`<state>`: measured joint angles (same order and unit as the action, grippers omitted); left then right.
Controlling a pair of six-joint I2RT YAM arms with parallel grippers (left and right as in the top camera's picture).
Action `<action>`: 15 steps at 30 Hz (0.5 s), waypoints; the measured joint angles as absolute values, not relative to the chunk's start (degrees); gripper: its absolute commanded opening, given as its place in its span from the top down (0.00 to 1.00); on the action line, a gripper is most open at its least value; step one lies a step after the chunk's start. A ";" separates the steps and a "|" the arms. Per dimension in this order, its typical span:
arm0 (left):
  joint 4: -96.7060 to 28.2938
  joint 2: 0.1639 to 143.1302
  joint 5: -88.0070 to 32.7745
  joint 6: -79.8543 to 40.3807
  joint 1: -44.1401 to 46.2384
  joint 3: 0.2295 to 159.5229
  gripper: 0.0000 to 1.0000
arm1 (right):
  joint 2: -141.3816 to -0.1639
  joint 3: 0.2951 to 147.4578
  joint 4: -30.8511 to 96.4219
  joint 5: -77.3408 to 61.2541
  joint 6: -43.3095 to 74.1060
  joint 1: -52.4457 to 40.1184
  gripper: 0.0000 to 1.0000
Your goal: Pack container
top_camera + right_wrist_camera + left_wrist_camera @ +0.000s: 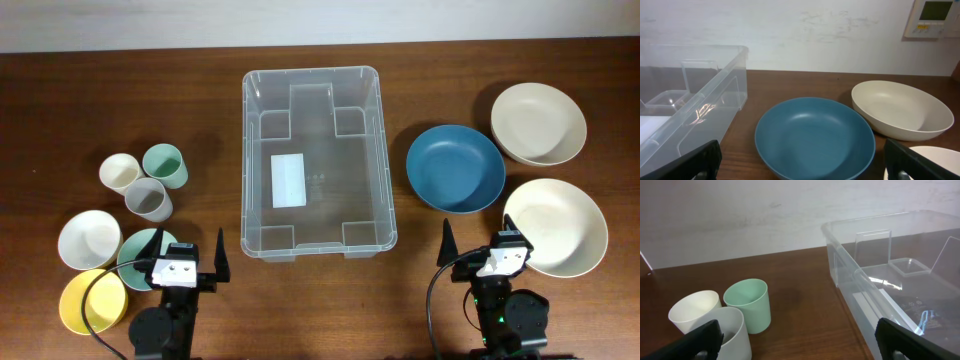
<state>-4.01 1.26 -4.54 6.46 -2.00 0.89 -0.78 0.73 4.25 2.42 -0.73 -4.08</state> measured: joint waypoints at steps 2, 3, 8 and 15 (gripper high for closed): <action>-3.64 1.26 -4.54 6.24 -2.00 0.89 0.00 | -0.78 0.75 4.27 2.42 -0.71 -4.08 0.01; -3.49 1.26 -4.54 5.63 -2.00 0.89 0.00 | -0.80 0.75 4.40 2.35 -0.69 -4.08 0.01; -5.15 1.30 -4.56 0.54 -2.00 1.34 0.01 | -2.59 2.57 8.10 2.28 -0.73 -4.08 0.01; -11.33 7.35 -3.88 -3.33 -2.00 12.80 0.00 | -18.61 14.26 16.49 4.47 0.05 -4.05 0.01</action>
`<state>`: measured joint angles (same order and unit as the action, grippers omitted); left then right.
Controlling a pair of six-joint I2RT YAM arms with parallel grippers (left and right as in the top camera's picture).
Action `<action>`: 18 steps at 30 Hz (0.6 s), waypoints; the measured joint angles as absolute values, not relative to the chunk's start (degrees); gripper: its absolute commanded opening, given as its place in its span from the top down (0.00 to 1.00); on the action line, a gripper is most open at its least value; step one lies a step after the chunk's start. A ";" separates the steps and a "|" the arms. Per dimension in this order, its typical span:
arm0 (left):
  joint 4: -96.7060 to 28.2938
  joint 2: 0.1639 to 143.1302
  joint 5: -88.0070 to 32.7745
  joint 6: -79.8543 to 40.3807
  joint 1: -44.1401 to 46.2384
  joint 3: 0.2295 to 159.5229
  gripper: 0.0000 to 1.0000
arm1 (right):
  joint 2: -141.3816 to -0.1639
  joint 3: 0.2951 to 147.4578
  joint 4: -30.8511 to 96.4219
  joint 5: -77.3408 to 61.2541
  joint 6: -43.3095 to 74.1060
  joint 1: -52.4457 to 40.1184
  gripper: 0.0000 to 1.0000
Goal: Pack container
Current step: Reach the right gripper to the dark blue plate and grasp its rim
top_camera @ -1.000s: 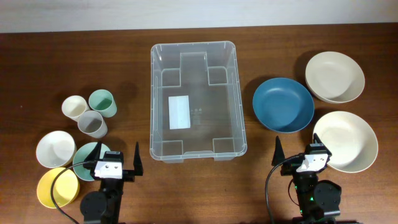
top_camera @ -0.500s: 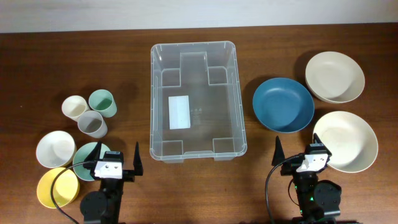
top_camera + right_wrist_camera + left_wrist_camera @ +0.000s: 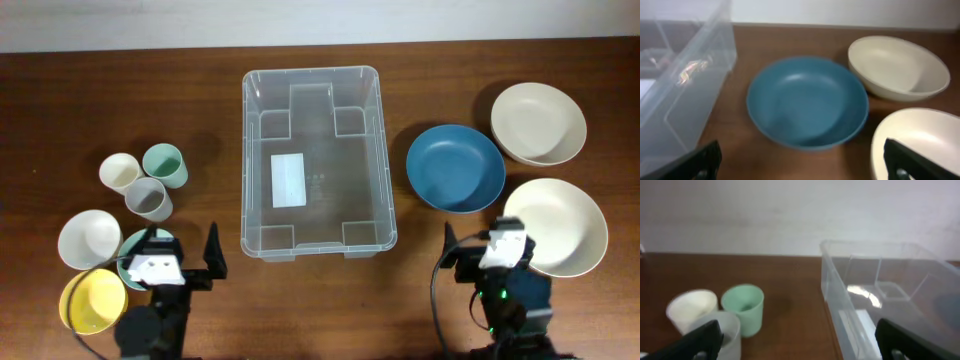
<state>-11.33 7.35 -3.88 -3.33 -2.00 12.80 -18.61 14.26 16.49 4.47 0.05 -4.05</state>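
Note:
A clear plastic container (image 3: 318, 160) stands empty at the table's middle; its near corner also fills the right of the left wrist view (image 3: 875, 295). To its left stand a cream cup (image 3: 120, 172), a green cup (image 3: 163, 163) and a grey cup (image 3: 148, 199). A blue bowl (image 3: 455, 167) and two cream bowls (image 3: 538, 123) (image 3: 565, 225) lie to the right. My left gripper (image 3: 172, 252) is open at the front left, facing the cups (image 3: 742, 307). At the front right my right gripper (image 3: 488, 248) is also open and faces the blue bowl (image 3: 807, 102). Neither holds anything.
Beside my left arm sit a white bowl (image 3: 88, 240), a yellow bowl (image 3: 92, 300) and a teal bowl (image 3: 135, 248) partly hidden under the wrist. A white wall runs along the table's far edge.
Both arms have shifted at the front edge: the left one slightly left, the right one now looking down more steeply on the blue bowl. Both grippers stay open and empty. No object has moved.

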 measured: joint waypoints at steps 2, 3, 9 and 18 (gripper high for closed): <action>-14.41 11.70 -2.85 -3.77 -2.00 18.90 0.00 | -25.76 20.21 18.35 4.93 0.23 -3.49 0.01; -16.19 13.87 -2.31 -3.97 -2.00 21.76 0.00 | -29.67 23.66 19.44 5.06 0.27 -2.96 0.01; -25.93 29.89 0.05 -4.21 -2.02 39.24 0.00 | -51.88 46.33 30.37 0.99 0.32 5.10 0.01; -50.85 56.27 -0.16 -4.21 -2.44 65.52 0.01 | -75.99 72.84 55.86 -12.45 0.80 17.28 0.01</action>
